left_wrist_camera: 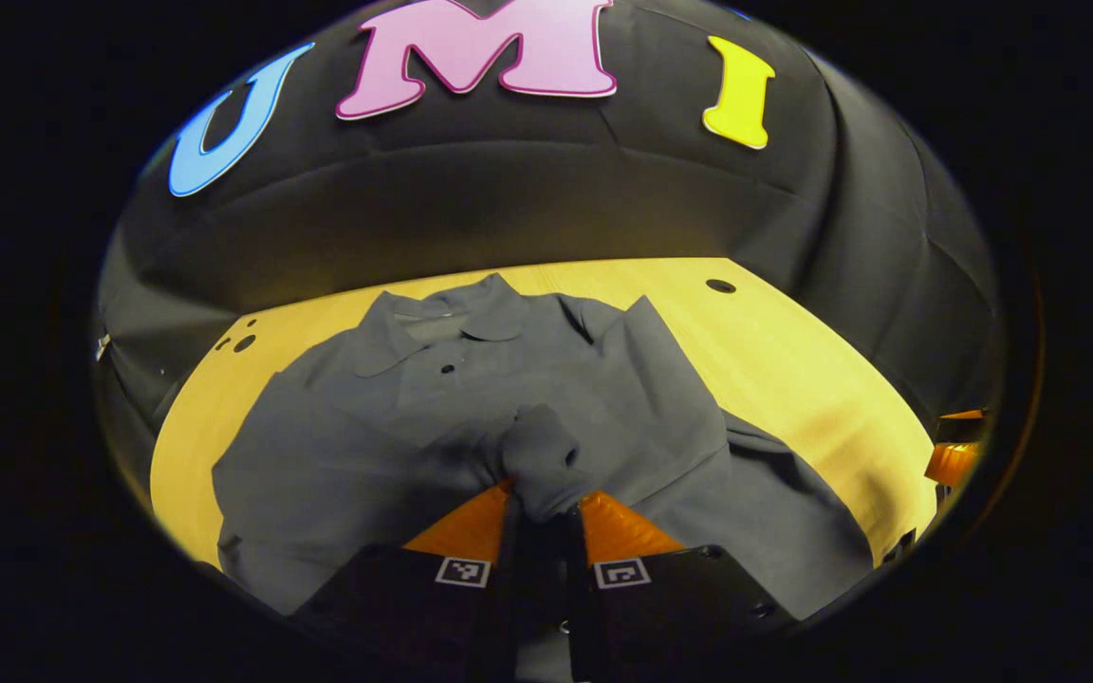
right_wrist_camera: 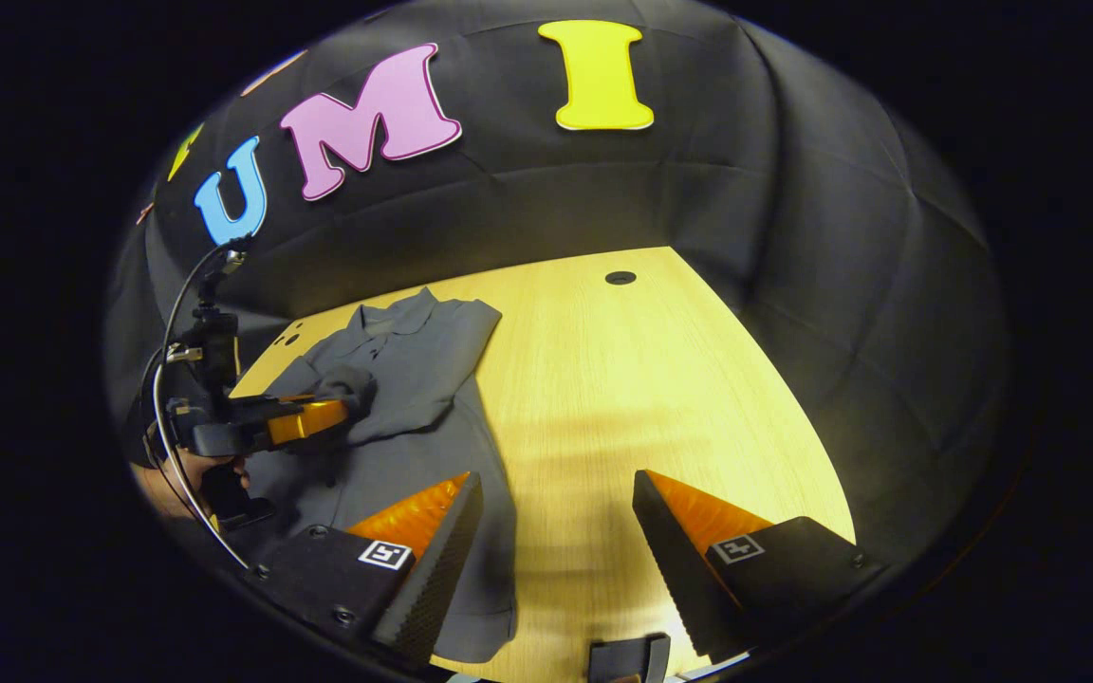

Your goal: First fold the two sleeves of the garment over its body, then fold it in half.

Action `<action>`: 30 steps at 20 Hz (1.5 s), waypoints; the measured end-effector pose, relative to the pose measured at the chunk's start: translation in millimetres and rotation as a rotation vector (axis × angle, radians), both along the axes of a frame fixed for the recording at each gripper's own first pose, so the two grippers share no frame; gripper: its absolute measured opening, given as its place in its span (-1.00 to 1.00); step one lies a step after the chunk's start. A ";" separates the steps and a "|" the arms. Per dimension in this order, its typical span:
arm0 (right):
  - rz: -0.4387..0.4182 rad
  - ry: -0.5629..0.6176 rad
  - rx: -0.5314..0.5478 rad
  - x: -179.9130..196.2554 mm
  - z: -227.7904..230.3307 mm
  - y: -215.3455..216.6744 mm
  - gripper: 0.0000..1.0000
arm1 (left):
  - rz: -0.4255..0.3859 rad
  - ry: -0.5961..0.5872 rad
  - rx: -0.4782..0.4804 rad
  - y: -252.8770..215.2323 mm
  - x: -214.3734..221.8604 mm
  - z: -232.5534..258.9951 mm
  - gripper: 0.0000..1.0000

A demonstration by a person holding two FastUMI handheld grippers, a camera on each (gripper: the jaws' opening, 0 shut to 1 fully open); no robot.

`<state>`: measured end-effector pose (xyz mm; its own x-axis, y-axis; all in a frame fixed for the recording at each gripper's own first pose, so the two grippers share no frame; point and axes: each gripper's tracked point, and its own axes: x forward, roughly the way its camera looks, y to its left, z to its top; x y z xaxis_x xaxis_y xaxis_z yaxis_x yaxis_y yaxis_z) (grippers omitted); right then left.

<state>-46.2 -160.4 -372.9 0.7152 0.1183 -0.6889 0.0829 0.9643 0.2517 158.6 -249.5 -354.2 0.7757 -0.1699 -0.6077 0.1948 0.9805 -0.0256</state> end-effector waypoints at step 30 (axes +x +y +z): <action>0.058 0.098 0.022 -68.6 -8.8 50.3 0.96 | 0.074 0.021 -0.152 127.8 -180.0 50.6 0.71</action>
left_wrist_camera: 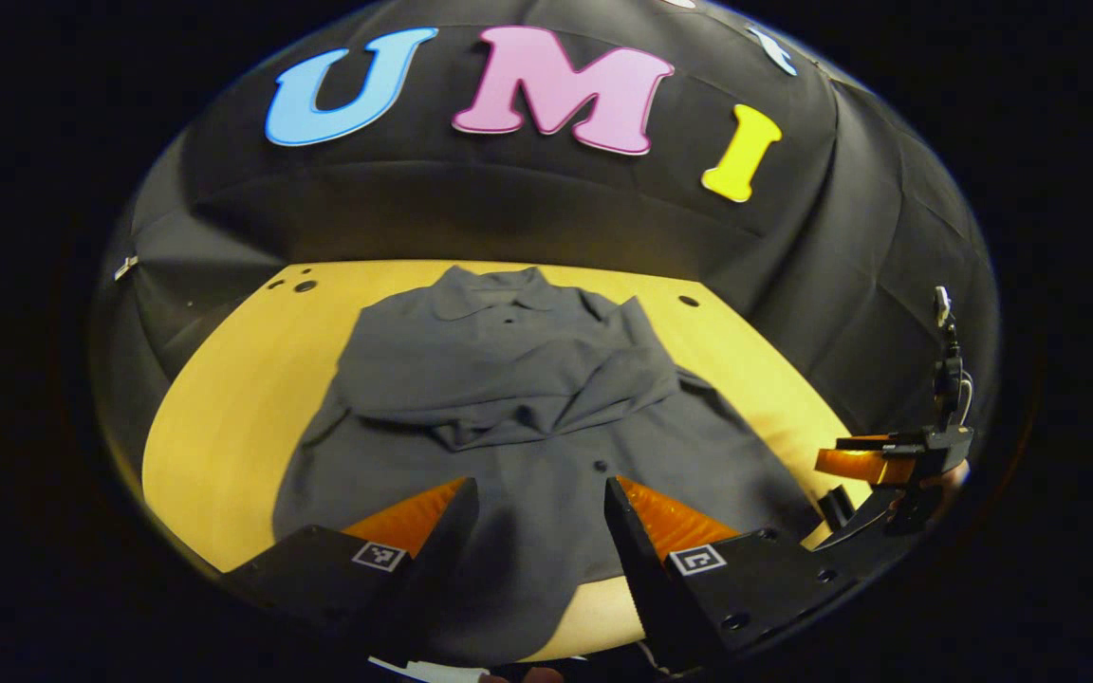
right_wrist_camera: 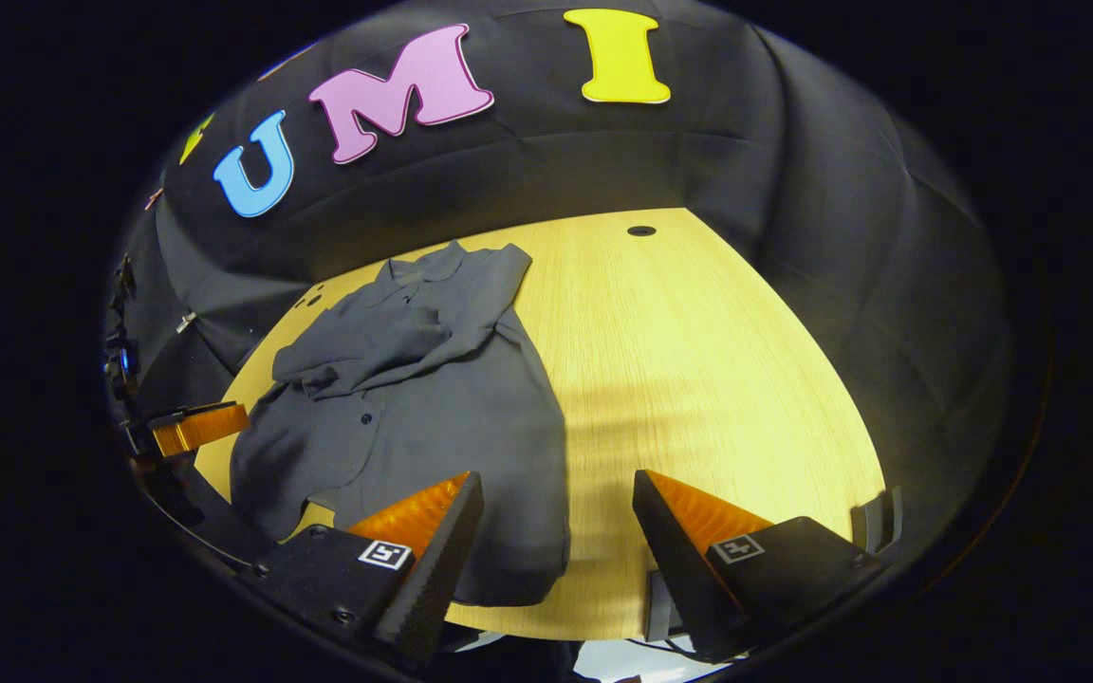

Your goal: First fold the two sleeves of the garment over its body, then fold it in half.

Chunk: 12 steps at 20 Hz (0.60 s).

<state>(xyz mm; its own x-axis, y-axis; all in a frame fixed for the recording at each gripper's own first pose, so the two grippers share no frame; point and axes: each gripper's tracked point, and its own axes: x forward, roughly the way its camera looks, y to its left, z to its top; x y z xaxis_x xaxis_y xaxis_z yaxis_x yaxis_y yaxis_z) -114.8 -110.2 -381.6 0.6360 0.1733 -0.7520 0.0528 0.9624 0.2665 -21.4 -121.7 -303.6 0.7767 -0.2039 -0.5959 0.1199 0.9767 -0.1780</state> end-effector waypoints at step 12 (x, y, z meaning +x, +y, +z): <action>0.012 0.119 -0.084 -11.7 -39.6 15.9 0.97 | 0.197 0.181 0.127 135.7 -61.0 -72.4 0.71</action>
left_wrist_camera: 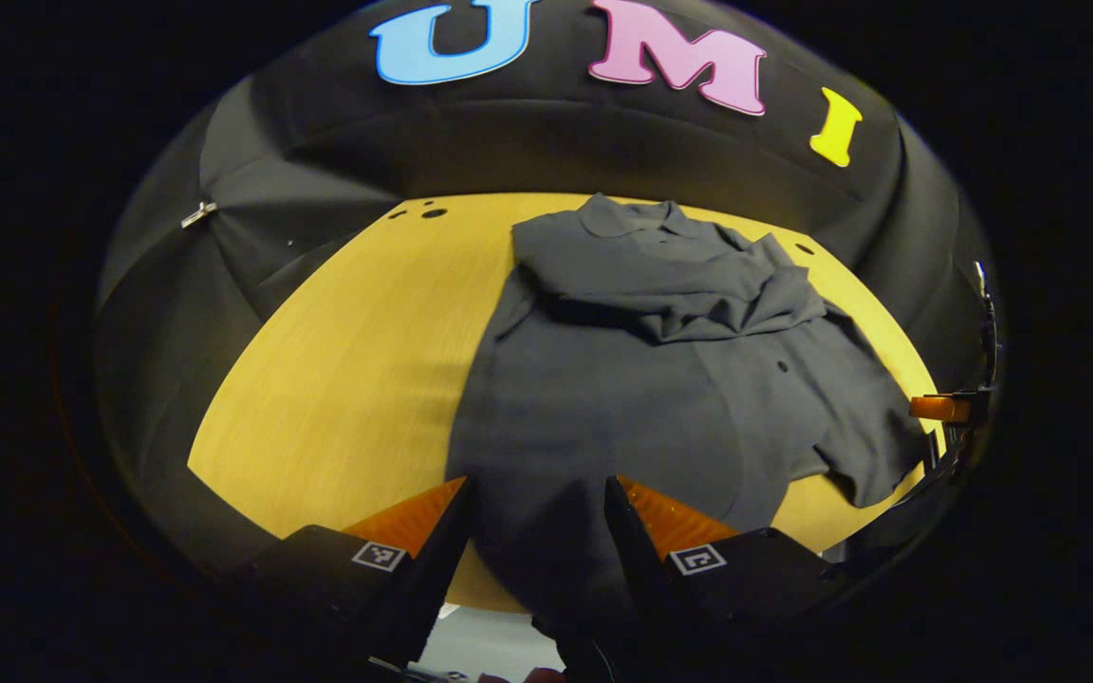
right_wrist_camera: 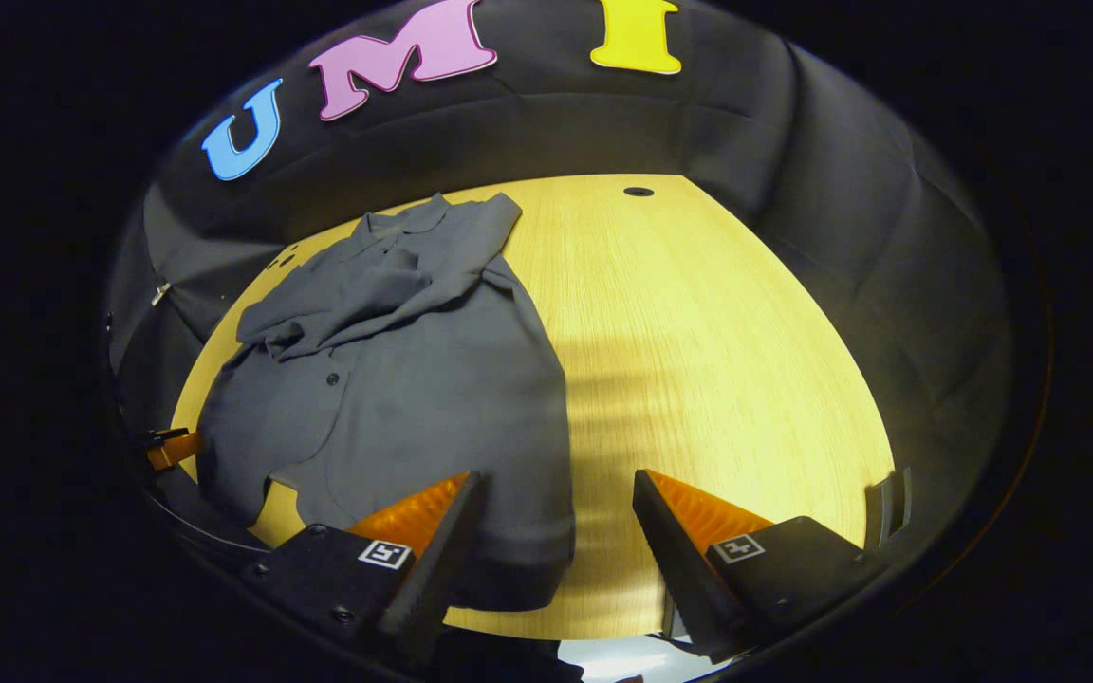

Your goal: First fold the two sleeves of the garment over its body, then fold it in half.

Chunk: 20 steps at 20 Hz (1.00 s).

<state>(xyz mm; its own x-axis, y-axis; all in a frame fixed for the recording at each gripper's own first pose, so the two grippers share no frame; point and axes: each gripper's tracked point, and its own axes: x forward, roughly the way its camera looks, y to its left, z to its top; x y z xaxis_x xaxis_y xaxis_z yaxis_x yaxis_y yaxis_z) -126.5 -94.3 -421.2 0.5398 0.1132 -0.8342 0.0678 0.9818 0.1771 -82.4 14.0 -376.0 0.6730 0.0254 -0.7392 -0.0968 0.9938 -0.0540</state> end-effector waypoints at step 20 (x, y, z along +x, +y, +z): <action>0.089 0.046 -0.067 -10.9 -22.6 29.4 0.90 | -0.025 0.113 -0.001 -3.2 3.8 -36.7 0.75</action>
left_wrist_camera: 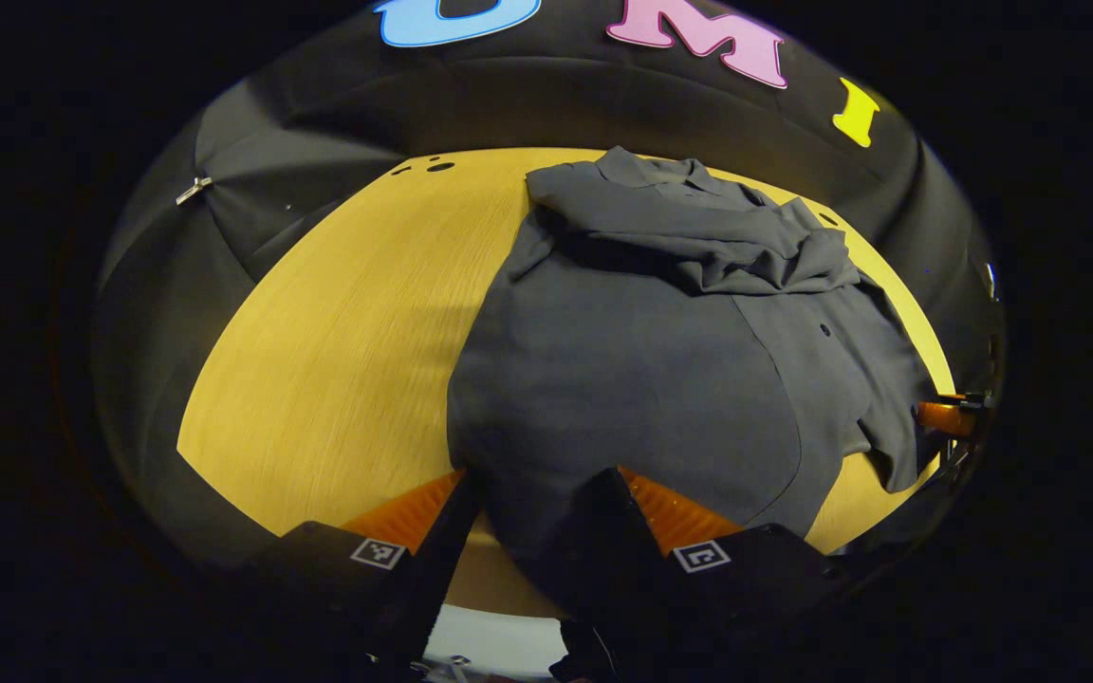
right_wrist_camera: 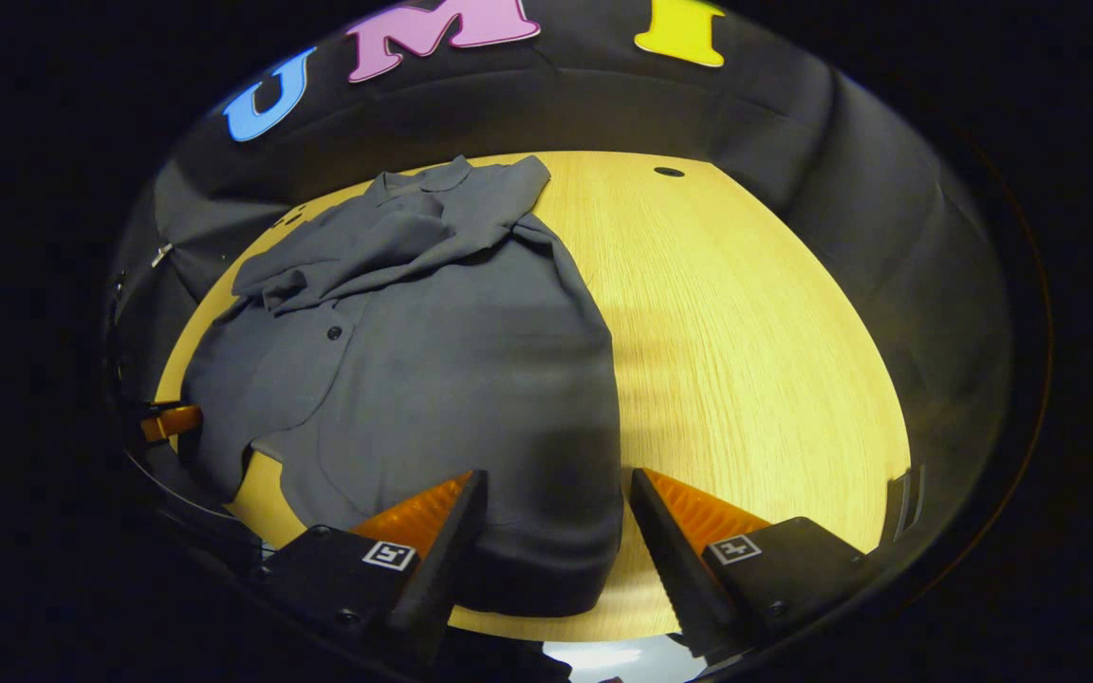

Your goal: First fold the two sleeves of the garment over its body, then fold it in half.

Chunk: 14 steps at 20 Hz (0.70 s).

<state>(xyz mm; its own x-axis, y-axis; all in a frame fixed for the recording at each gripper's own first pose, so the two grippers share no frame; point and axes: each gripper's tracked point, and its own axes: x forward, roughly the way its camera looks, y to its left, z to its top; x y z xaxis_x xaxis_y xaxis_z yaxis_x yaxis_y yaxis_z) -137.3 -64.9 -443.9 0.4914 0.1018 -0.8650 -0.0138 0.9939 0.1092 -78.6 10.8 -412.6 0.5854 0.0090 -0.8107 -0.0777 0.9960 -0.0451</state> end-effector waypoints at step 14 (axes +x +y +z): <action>-0.071 -0.027 0.197 24.5 25.2 23.1 -0.89 | -0.017 -0.065 -0.088 -7.8 34.8 30.5 -0.89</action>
